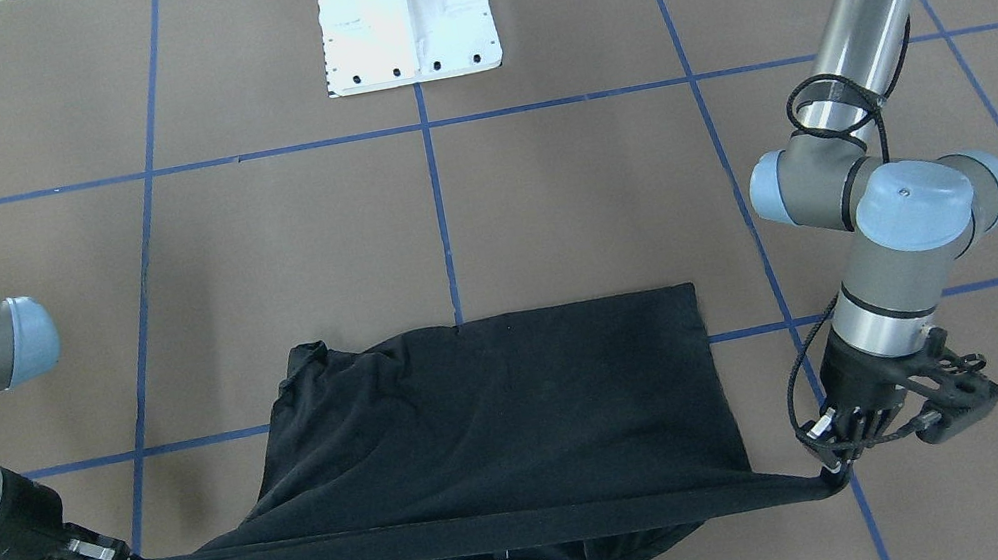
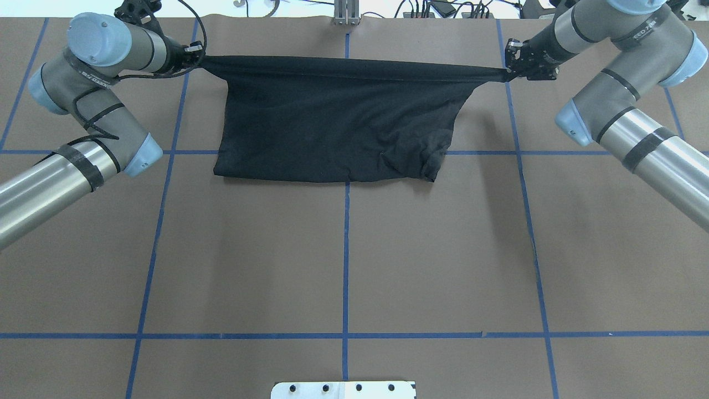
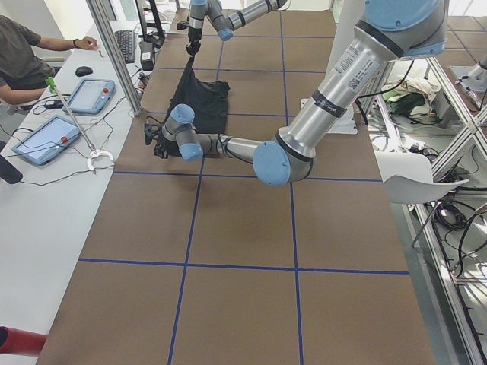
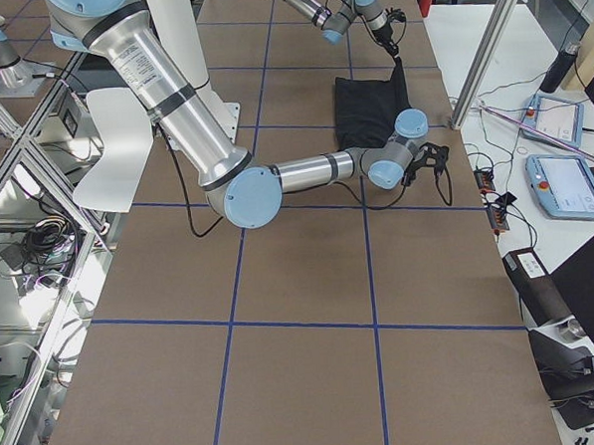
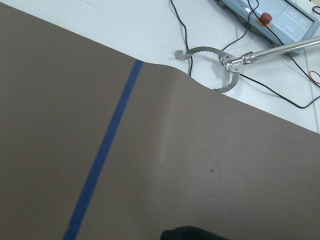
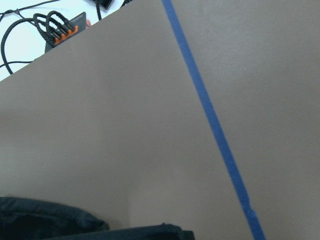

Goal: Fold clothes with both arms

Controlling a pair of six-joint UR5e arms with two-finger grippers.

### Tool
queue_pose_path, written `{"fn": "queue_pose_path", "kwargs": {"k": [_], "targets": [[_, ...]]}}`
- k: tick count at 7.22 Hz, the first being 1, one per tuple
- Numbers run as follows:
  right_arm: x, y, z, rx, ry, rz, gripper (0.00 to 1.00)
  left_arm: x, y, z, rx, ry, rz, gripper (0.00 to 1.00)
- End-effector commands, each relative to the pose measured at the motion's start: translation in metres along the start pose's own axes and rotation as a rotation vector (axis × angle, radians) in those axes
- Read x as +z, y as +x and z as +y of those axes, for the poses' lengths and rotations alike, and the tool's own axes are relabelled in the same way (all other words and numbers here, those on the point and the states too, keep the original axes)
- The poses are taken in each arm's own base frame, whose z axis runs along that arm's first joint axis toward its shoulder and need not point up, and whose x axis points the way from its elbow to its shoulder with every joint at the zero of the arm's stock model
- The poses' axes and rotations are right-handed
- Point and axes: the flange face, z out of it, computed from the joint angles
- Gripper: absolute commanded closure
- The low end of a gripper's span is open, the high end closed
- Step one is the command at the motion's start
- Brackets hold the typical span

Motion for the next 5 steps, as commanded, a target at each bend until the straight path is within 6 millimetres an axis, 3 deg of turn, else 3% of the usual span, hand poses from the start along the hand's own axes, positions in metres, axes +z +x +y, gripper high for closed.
{"fn": "queue_pose_path", "kwargs": {"k": [1,3,5], "targets": [[-0.005,0.002,-0.004,-0.006,0.003,-0.003,1.00,-0.002,0.000,-0.001,-0.001,0.001,0.004,1.00],[-0.013,-0.022,0.000,-0.008,-0.017,-0.034,1.00,-0.022,0.032,-0.003,0.004,0.009,0.060,1.00],[-0.018,-0.058,0.012,-0.009,-0.038,-0.071,1.00,-0.026,0.059,0.015,-0.089,-0.017,0.100,1.00]]}}
